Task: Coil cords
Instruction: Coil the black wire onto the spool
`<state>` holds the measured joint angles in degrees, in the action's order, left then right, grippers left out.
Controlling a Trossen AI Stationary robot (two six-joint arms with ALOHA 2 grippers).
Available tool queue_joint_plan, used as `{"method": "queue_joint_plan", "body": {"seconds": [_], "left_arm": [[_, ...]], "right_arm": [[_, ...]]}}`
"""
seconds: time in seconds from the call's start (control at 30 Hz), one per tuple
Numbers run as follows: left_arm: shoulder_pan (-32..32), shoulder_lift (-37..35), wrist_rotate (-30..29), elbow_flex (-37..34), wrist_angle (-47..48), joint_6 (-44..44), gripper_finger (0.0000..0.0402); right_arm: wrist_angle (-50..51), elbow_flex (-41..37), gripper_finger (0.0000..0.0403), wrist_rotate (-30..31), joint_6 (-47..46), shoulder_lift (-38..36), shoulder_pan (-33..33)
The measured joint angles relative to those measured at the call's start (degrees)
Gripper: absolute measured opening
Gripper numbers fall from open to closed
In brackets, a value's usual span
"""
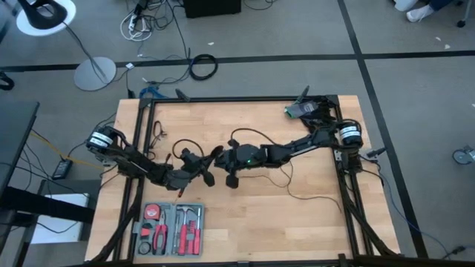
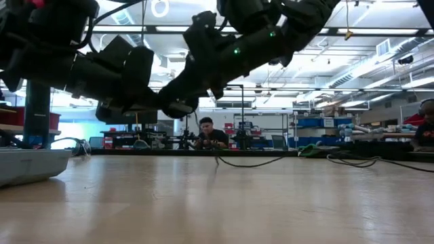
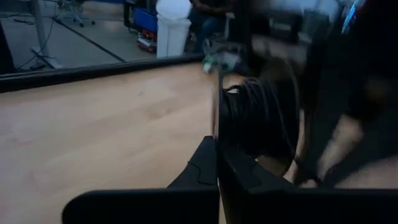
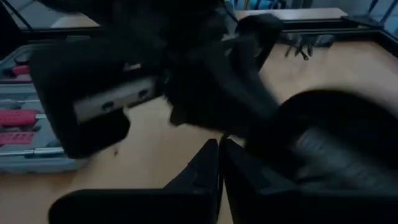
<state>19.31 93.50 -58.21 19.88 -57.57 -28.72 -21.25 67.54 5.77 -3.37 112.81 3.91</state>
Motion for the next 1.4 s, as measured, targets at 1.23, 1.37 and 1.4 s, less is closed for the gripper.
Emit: {"method": "queue_joint_plan", "body": {"seconds": [1.23, 1.37, 1.4], "left_arm": [[2.9, -0.1, -5.6, -4.1, -11.9, 3.2, 0.0000], [2.9, -0.1, -5.6, -4.1, -13.6, 5.3, 0.0000], [2.9, -0.1, -5.6, -4.1, -14.2, 5.9, 0.0000]], "right_arm": [[-26.4, -19.5, 0.0067, 2.6, -5.1, 1.6, 2.0], [-20.5, -17.3, 0.0067, 2.6, -4.5, 1.6, 1.9], [-20.7, -17.1, 0.0067, 2.5, -4.5, 1.6, 1.9]]}}
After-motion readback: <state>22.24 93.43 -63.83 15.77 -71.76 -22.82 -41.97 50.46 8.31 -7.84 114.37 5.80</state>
